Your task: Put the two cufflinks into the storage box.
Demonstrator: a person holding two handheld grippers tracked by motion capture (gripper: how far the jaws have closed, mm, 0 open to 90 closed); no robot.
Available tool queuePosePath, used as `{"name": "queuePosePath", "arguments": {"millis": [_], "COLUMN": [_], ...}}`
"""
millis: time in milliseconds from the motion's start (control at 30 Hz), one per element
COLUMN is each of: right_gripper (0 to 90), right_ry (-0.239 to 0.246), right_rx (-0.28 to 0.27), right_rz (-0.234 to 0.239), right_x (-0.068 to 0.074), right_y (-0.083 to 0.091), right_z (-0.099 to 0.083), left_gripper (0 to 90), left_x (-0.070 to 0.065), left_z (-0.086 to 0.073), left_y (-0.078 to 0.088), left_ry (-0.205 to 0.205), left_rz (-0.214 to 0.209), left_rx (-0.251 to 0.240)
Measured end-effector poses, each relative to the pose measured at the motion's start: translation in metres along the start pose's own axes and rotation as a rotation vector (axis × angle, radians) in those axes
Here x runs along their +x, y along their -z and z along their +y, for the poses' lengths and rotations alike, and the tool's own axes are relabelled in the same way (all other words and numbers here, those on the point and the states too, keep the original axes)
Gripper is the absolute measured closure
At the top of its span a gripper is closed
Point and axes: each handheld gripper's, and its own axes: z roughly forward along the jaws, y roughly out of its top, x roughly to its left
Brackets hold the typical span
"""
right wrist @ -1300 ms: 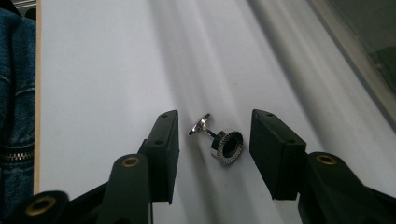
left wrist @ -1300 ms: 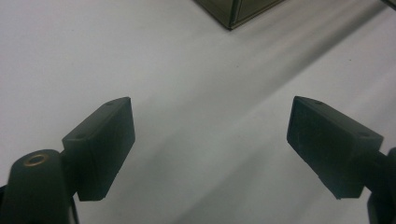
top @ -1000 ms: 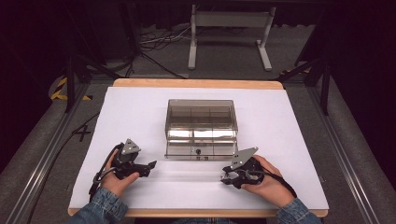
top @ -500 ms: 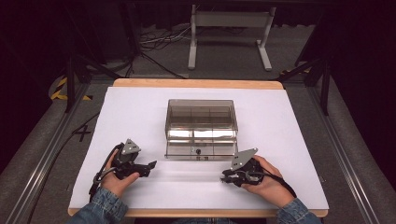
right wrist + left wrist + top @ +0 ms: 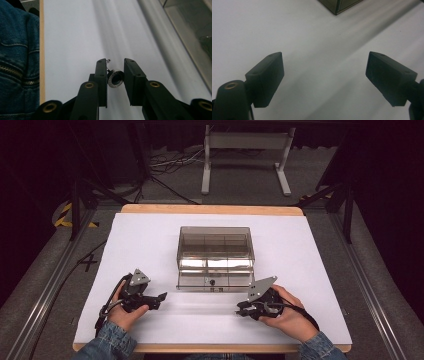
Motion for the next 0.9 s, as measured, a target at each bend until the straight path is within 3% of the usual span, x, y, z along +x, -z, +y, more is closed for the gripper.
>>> {"name": "queuePosePath", "arguments": {"millis": [900], "right_gripper": [74.2], "right_ry": [0.032], "right_rx": [-0.013], "right_rz": [0.034], "right_x": [-0.001], "right_y": [0.039], "right_z": [0.045], "left_gripper": [15.7], "left_x": [0.001], "left_z": [-0.007], "left_y": [0.006], "left_ry": [0.014], "left_rz": [0.012], "left_rx": [-0.003]}}
